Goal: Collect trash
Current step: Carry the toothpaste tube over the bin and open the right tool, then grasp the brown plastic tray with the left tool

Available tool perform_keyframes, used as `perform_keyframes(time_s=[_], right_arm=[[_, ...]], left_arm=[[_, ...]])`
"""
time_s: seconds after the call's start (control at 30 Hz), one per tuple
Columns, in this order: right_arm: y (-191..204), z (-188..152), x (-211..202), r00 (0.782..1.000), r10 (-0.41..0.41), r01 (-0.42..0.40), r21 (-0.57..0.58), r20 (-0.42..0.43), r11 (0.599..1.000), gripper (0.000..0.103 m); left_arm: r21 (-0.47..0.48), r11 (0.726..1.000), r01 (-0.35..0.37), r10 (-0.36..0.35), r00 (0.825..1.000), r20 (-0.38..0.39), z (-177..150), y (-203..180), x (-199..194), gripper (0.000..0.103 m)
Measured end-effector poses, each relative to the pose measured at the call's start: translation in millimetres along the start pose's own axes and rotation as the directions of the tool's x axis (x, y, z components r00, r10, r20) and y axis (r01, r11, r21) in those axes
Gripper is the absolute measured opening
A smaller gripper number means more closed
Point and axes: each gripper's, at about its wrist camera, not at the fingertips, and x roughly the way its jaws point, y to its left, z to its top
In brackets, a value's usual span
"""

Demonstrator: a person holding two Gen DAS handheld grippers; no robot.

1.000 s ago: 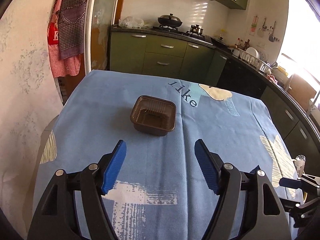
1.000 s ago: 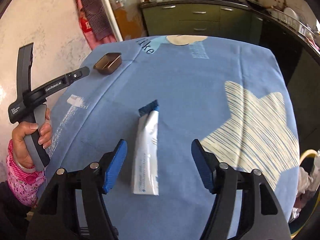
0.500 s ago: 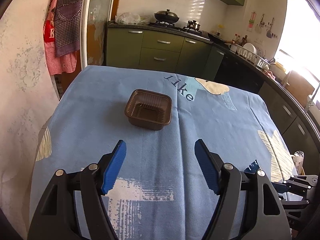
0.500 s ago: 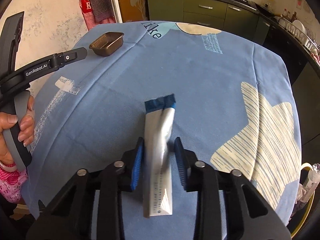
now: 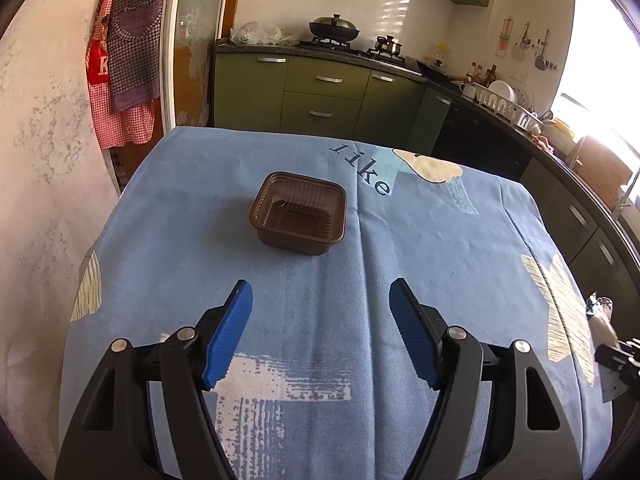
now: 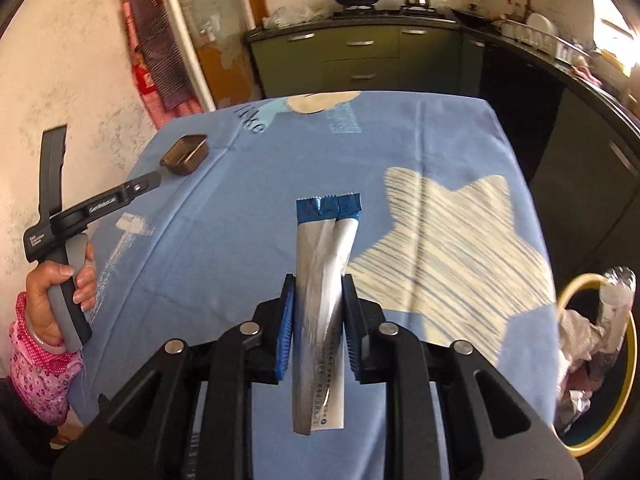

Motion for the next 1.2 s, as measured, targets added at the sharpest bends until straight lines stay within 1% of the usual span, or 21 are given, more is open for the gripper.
perform_keyframes(time_s=[0.1,0.13,0.2,0.27,0.4,0.5,0.53,0.57,0.6,0.63,0.7,0.8,0.87,1.03,1.1,1.2], right_arm=[[-56.6,-10.0,-18.3,0.995,-0.103,0.101,0.122,0.005,0.987,0.022],[-83.1,-16.1,-25.2,0.989,-0.150,0.149,0.178,-0.009,0.973,0.022],[-120.6,-27.0,-33.6,0.977,-0.210,0.214,0.253,-0.040,0.944,0.023],[-160.8,-41.6,-40.3,0.960,-0.265,0.281,0.333,-0.092,0.900,0.024],[-211.4,-69.8,-42.7,0.931,-0.318,0.366,0.429,-0.181,0.826,0.024],[-232.2,-84.8,-35.2,0.917,-0.326,0.398,0.476,-0.230,0.784,0.024],[-240.5,-89.8,-31.8,0.914,-0.323,0.404,0.496,-0.245,0.769,0.030],[-244.4,-92.5,-29.9,0.914,-0.323,0.405,0.513,-0.246,0.757,0.043],[-247.8,-95.6,-31.2,0.913,-0.330,0.408,0.529,-0.240,0.744,0.048],[-248.2,-97.0,-33.1,0.912,-0.338,0.410,0.533,-0.232,0.740,0.051],[-245.6,-99.2,-42.2,0.913,-0.353,0.405,0.544,-0.204,0.735,0.052],[-238.5,-100.5,-59.3,0.908,-0.388,0.408,0.549,-0.160,0.729,0.056],[-234.1,-100.7,-67.2,0.908,-0.396,0.402,0.551,-0.137,0.731,0.059],[-222.4,-103.9,-79.8,0.926,-0.371,0.344,0.567,-0.071,0.749,0.060],[-218.2,-101.4,-82.4,0.934,-0.356,0.313,0.572,-0.039,0.758,0.060],[-211.9,-100.2,-85.2,0.940,-0.341,0.281,0.570,-0.001,0.772,0.060]], left_arm=[[0.004,1.000,-0.004,0.004,1.000,-0.002,-0.8,-1.0,1.3,0.070],[0.005,1.000,-0.004,0.004,1.000,-0.004,-1.2,-1.3,1.8,0.070],[0.011,1.000,-0.005,0.005,1.000,-0.009,-1.9,-2.6,3.2,0.070],[0.016,1.000,-0.005,0.005,1.000,-0.013,-2.8,-3.8,4.3,0.070],[0.025,1.000,-0.006,0.006,1.000,-0.020,-4.3,-6.3,6.5,0.071],[0.028,1.000,-0.003,0.004,1.000,-0.027,-5.1,-7.6,8.2,0.071],[0.030,1.000,-0.002,0.003,1.000,-0.029,-5.4,-8.1,8.7,0.071],[0.031,1.000,-0.001,0.002,1.000,-0.029,-5.6,-8.2,8.8,0.071],[0.033,0.999,-0.002,0.003,1.000,-0.029,-5.9,-8.8,8.8,0.071],[0.035,0.999,-0.003,0.004,1.000,-0.028,-5.9,-9.1,8.9,0.071],[0.036,0.999,-0.004,0.005,1.000,-0.028,-5.7,-9.3,9.3,0.072],[0.038,0.999,-0.003,0.004,0.999,-0.032,-6.1,-9.6,10.4,0.072],[0.042,0.999,-0.003,0.004,0.999,-0.033,-6.5,-10.7,10.9,0.072],[0.055,0.998,-0.009,0.011,0.999,-0.041,-7.8,-12.9,13.4,0.075],[0.053,0.999,0.000,0.002,0.999,-0.048,-7.0,-13.4,15.1,0.076],[0.051,0.999,-0.004,0.007,0.998,-0.069,-5.0,-12.7,19.0,0.078]])
